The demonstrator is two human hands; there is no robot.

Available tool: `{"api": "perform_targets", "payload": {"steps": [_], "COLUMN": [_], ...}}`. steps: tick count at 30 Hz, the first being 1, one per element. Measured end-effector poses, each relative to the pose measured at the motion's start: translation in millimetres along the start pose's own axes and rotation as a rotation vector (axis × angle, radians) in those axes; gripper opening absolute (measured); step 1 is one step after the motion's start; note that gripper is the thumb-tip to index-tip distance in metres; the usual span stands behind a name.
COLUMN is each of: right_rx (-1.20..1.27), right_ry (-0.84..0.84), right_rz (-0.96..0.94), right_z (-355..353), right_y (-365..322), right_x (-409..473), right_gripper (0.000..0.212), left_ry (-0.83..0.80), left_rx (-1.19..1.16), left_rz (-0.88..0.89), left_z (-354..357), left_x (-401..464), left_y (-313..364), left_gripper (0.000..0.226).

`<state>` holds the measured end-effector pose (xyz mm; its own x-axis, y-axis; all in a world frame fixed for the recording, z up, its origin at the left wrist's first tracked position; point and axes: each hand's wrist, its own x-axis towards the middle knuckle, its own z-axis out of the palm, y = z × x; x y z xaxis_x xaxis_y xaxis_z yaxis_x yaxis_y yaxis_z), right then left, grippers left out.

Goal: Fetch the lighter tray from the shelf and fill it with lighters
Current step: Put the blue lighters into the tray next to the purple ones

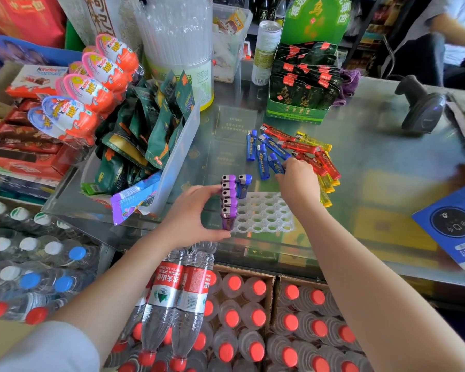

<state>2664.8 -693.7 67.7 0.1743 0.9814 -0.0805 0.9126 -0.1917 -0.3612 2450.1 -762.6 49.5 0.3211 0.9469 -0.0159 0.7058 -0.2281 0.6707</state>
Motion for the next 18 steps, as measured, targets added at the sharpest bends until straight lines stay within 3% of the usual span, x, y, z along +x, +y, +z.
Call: {"api": "perform_targets", "payload": {"steps": [3,7,9,12,18], "right_rx": [0.094,0.682,0.799,0.851,0.686], "right_ry": [0.014,-0.029,-0.109,-0.131,-0.023], "right_rz": [-0.059,-0.092,-0.091,-0.097,-0.214], "right_z": [-11.0,-24.2,-17.5,0.2,10.9], "right_y": [-1.4,-2.2,-0.9,-2.1,-12.4], "right_x": [-6.6,-43.7,-60.0,-70.7,-70.3], "right_gripper": [0.011,0.012,0.011,0.017,0.010], "left_ry": [-0.001,0.004,0.004,-0.004,0.000], "left_rx": [-0.007,0.001,-0.003,0.003,-0.004], "left_rz": [0.000,0.007,0.007,0.003,0.020], "left_z": [-0.6,0.5,-0.1,0.0,2.0], "left_x": [0.1,0.6,0.2,0.2,-1.1], "left_y": [-0.6,-2.9,-1.2,0.2,-2.2], "left_gripper": [0.089,0.090,0.091,0.090,0.087]}}
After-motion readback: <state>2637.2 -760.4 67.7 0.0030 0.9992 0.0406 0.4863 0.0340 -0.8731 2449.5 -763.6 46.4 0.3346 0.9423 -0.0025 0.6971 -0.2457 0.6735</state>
